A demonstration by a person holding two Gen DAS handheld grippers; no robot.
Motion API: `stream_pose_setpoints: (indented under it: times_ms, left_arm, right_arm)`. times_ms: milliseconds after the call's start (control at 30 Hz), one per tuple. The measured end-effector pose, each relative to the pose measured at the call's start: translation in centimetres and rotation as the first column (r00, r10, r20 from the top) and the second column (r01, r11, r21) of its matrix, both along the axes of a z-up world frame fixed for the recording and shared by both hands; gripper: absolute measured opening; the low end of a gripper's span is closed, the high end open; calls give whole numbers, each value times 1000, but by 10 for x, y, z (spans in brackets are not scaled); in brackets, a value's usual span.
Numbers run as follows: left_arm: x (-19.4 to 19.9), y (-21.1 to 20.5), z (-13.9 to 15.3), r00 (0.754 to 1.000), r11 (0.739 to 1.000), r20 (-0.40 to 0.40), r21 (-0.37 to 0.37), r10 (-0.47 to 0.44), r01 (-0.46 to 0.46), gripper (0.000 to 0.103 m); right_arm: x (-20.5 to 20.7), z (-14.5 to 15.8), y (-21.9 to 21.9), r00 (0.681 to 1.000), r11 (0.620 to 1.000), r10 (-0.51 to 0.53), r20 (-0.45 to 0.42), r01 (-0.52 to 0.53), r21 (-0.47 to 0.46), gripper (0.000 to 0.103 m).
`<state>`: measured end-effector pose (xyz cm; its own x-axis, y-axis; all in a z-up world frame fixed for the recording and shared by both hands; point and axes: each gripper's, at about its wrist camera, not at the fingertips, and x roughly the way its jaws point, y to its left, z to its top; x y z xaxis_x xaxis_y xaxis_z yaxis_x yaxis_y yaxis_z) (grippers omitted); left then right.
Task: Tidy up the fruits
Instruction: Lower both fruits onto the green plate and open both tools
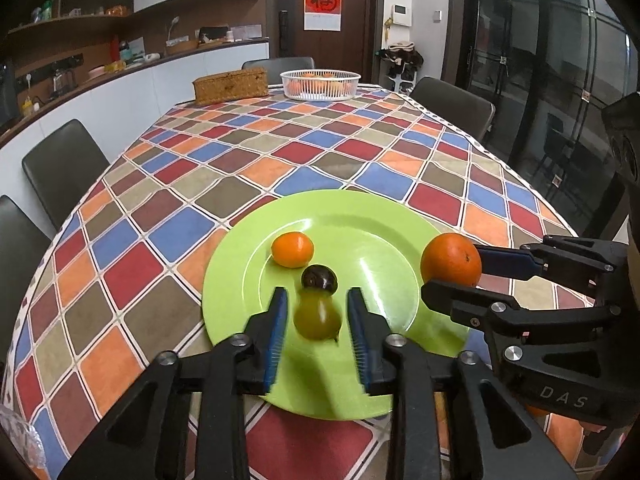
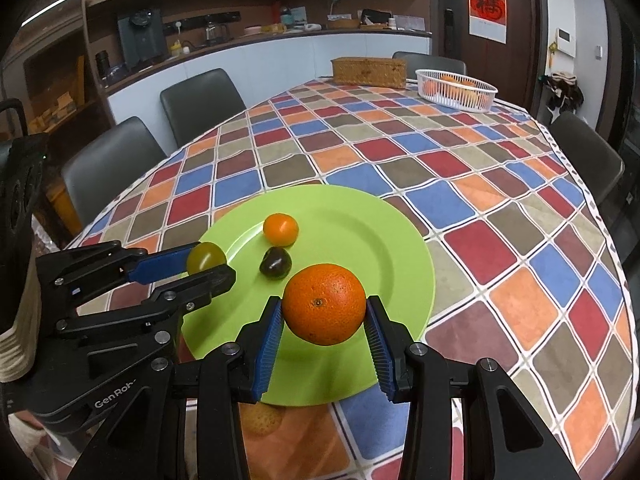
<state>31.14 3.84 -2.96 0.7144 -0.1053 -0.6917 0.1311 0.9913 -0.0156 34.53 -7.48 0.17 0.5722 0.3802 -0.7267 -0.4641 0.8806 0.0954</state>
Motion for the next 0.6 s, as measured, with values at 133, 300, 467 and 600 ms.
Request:
stream_pose_setpoints:
  times_ms: [133,300,467,600]
  left_arm:
    - [-3,0,3,1000,1000,4,4,1,-1,37]
    - [-11,-1,10,1000,1000,-2,5,2,-2,38]
    - [-26,-3,22,1000,1000,12,0,8,-8,41]
    - [-41,-8,33,1000,1000,30,7,4,-4,48]
  right_arm:
    - [-1,0,-2,1000,1000,-12,-4,12,9,43]
    - [-10,8,-6,1000,1000,-17,17,16,16,43]
    - [-24,18,-11,999,1000,-17,43,16,19,43]
    - [-40,27,-17,998,1000,-22,64,20,20,43]
